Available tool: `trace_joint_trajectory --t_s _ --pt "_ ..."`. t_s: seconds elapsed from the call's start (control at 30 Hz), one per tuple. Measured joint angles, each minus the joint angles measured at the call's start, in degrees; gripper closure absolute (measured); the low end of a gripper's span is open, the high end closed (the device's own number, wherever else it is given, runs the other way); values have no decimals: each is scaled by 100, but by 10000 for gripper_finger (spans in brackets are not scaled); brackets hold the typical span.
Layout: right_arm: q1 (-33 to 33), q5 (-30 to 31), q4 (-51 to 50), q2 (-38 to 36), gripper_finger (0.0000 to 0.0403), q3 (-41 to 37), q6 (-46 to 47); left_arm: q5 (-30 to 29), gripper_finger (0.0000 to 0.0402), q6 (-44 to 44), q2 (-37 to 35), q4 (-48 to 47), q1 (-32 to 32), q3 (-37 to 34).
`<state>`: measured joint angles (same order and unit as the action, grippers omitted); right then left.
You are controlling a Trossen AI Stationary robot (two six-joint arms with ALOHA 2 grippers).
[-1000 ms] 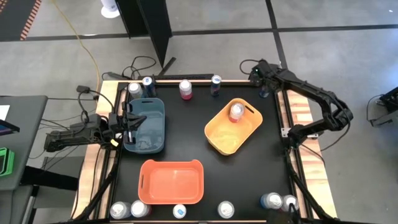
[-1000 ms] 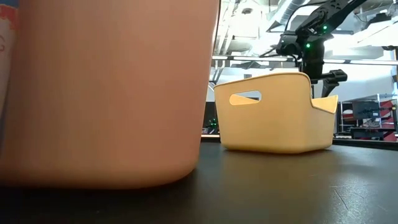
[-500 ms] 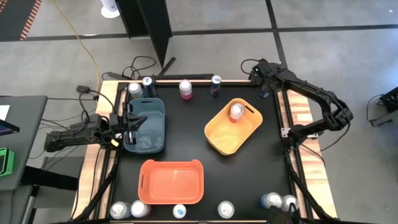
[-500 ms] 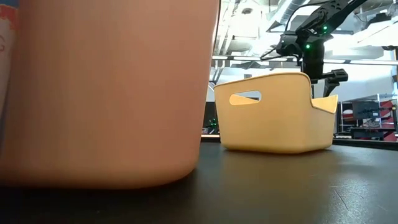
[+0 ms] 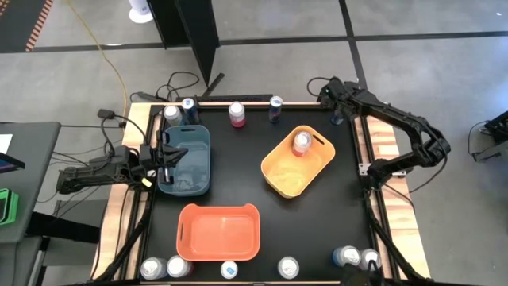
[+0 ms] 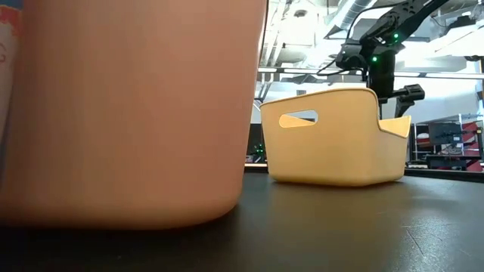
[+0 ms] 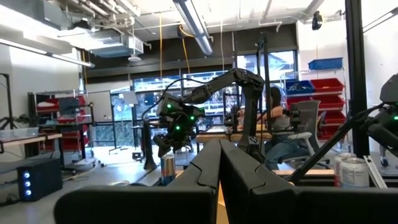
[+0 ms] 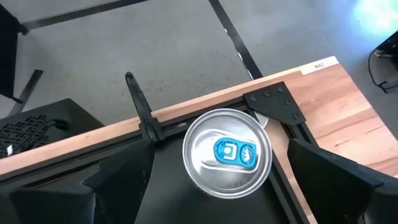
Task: Sort soda cans
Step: Put the blue soda can into the orange bin
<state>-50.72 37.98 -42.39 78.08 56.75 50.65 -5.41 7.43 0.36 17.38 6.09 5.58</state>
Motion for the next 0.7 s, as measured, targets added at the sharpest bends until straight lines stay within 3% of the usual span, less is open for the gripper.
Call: trace_joint_trajectory --t_s 0.7 --pt "110 110 -48 0 17 -81 91 3 399 -51 0 3 0 0"
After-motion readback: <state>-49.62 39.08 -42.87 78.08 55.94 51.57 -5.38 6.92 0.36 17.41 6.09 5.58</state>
